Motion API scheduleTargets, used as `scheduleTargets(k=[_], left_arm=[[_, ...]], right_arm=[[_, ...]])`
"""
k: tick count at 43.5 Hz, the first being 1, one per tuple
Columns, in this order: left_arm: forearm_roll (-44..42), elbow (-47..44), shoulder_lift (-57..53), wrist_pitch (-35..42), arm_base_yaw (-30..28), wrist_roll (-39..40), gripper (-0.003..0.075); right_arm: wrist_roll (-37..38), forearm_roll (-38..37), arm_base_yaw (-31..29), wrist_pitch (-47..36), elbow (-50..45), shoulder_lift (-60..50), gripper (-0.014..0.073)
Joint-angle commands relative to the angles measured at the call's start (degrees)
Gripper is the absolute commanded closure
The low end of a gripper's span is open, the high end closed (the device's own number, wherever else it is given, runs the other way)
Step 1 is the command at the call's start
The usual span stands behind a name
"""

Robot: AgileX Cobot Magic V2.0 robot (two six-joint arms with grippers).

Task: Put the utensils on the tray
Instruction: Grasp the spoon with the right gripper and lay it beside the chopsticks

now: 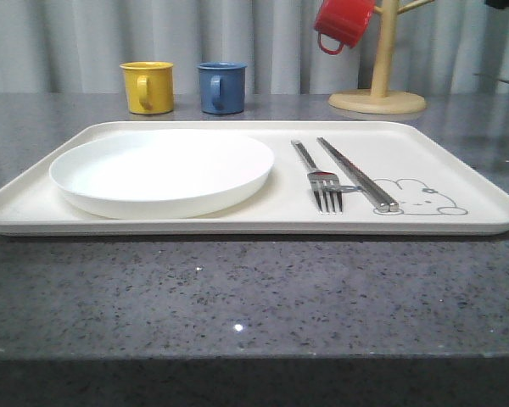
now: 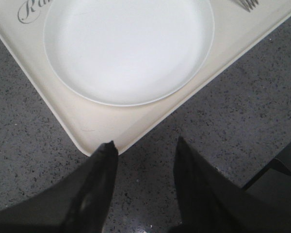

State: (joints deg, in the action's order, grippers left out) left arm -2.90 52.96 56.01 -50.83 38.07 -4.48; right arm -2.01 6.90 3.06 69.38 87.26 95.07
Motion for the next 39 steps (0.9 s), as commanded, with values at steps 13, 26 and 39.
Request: scheduleTargets(k=[13,26,39], left_arm=[[-0.03,1.52,-0.73,4.71,0.43,0.39,0.0436],[-0.03,1.52,-0.73,4.71,0.43,0.39,0.0436],[-0.03,1.52,-0.73,4.71,0.43,0.39,0.0436]], right_arm=[[2.01,15.1,7.84,-7.39,1.72,3.83,0.0623],[5.43,10.31,7.84,-8.56,1.53,7.96,0.0617],[5.5,8.61,7.84,-9.4,1.53,6.9,0.0298]])
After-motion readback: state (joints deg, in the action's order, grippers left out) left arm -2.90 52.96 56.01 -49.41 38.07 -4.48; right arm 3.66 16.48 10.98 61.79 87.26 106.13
